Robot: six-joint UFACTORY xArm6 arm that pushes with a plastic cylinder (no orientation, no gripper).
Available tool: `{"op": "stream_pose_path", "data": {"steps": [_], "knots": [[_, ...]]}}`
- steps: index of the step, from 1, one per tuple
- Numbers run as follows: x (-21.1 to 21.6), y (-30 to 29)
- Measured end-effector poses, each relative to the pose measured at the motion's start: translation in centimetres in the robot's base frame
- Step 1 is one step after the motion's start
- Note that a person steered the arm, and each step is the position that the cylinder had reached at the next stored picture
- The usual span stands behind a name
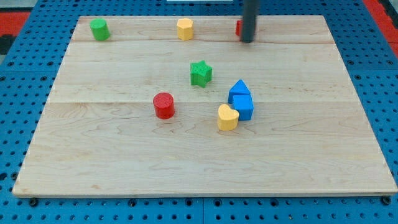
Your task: Move the red star to the top right
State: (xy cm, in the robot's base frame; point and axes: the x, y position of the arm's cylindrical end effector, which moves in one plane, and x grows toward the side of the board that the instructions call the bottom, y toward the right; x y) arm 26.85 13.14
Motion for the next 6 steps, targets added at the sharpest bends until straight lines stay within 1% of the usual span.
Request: {"op": "stream_pose_path", "data": {"steps": [1,2,3,5,6], "knots": [[1.2,-2.6],[0.2,-10.6],[-1.8,-8.8],[-2.2,-0.4],[-1.7,0.5]]}}
